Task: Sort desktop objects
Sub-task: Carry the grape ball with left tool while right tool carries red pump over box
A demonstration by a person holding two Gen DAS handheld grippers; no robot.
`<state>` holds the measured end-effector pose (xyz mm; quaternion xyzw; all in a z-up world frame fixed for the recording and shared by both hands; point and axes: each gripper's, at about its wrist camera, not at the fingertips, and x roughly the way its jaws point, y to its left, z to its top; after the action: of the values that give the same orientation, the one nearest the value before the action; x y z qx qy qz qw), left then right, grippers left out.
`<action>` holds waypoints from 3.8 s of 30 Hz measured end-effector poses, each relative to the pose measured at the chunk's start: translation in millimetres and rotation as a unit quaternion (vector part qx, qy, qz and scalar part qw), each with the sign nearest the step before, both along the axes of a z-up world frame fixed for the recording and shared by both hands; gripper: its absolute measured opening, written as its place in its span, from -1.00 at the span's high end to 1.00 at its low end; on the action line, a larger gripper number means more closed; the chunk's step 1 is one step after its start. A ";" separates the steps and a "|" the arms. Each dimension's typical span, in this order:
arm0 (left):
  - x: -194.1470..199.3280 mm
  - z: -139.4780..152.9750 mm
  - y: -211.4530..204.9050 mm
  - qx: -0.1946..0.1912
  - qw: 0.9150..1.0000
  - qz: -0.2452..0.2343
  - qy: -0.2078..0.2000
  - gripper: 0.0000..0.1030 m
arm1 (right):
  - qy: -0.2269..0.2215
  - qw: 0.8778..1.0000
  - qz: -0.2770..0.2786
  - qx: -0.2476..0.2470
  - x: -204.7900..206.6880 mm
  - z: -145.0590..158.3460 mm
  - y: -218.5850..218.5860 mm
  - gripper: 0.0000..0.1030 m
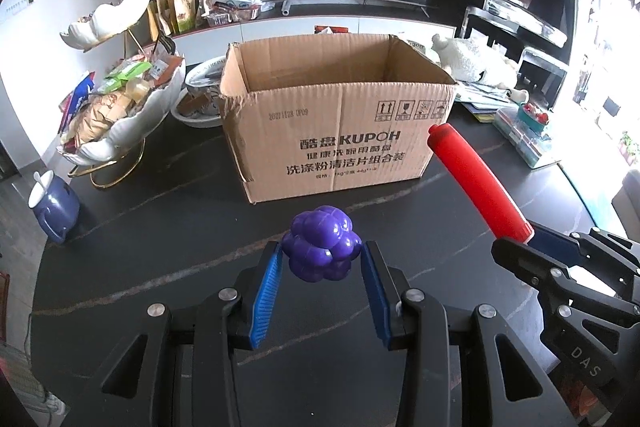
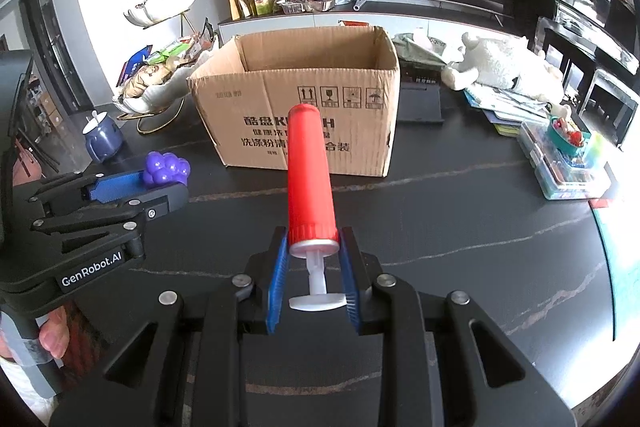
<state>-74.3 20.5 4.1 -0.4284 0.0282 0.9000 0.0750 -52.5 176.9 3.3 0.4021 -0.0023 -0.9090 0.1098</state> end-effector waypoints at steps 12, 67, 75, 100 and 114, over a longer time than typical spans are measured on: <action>-16.7 3.3 -3.7 0.000 1.000 -0.004 -0.004 0.28 | -0.004 1.000 0.007 -0.002 -14.5 3.2 -3.3 0.56; -61.0 30.3 -1.1 -0.006 1.000 -0.027 0.009 0.28 | 0.000 1.000 0.024 0.016 -54.8 27.8 -7.2 0.56; -75.7 47.9 2.8 -0.009 0.999 -0.032 0.021 0.28 | -0.002 0.999 0.033 0.024 -71.9 41.0 -7.9 0.56; -154.7 45.7 2.0 -0.009 1.000 -0.021 0.000 0.28 | -0.022 0.999 0.038 0.024 -164.3 51.6 -21.1 0.56; -177.4 35.2 0.8 -0.019 1.000 -0.006 0.000 0.27 | -0.033 0.999 0.032 0.019 -190.9 41.6 -19.7 0.56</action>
<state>-251.7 21.3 39.3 -0.4292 0.0478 0.8990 0.0720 -243.4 157.2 44.9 0.4337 0.0246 -0.8911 0.1311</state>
